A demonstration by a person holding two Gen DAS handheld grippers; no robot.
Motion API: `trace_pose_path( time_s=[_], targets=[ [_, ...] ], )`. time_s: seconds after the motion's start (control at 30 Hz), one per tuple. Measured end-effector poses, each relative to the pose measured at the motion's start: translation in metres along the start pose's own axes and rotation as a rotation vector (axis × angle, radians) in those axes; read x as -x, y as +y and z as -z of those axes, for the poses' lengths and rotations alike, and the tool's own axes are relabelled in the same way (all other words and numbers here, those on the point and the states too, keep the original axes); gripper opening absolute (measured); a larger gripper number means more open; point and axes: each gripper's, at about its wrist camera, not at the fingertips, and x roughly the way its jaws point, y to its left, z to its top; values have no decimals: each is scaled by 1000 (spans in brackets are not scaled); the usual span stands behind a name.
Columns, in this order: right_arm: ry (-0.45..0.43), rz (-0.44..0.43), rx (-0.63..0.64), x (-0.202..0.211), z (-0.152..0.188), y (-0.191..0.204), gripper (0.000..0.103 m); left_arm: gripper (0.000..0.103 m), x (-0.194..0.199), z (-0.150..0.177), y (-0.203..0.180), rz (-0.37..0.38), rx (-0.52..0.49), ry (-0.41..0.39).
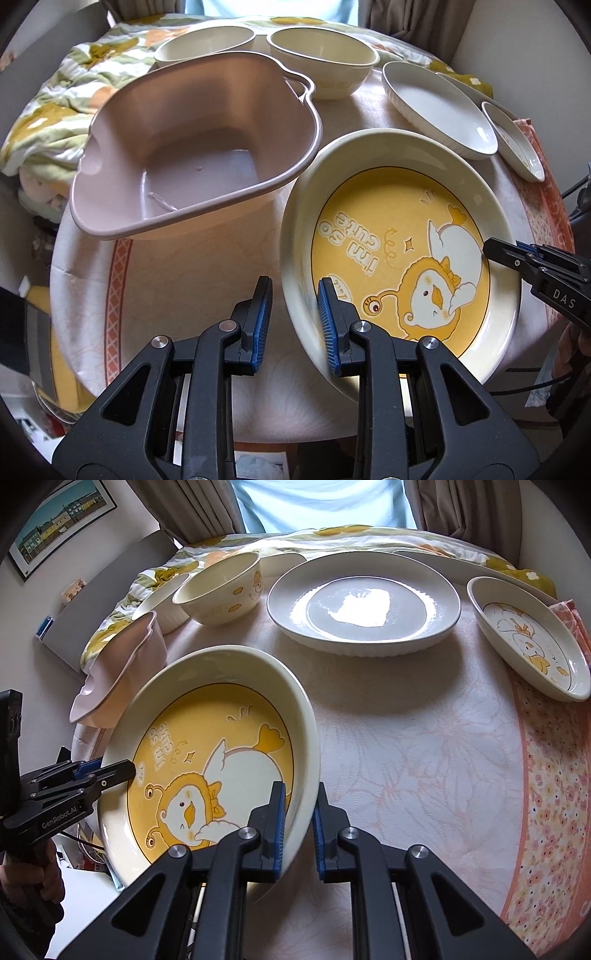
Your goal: Organize plates and bowls
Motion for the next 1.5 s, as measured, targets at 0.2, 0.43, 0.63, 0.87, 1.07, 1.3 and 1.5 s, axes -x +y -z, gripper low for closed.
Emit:
trace_pose_path(
  time_s=[0.2,0.43,0.63,0.87,1.07,1.3,1.5],
  targets=[
    [-46,25,-8,18,2,-5,100,103,21,5,-10,-63,-13,-92],
    [-138,65,71,70,-5,-1,102,103,57,4,-22,-21,7,-105],
    [-177,66,108,130,-38,-10,102,103,110,-30,-36,47,40,-218],
    [-256,180,218,178,-108,-42,102,103,130,-80,-66,74,117,-275],
    [-120,40,271,138,-168,-98,102,103,90,-121,-92,111,224,-190],
    [90,-119,350,51,-218,-137,82,91,-5,-157,-101,153,382,31],
    [274,-194,401,-28,-227,-145,58,77,-63,-167,-105,92,385,155]
  ],
)
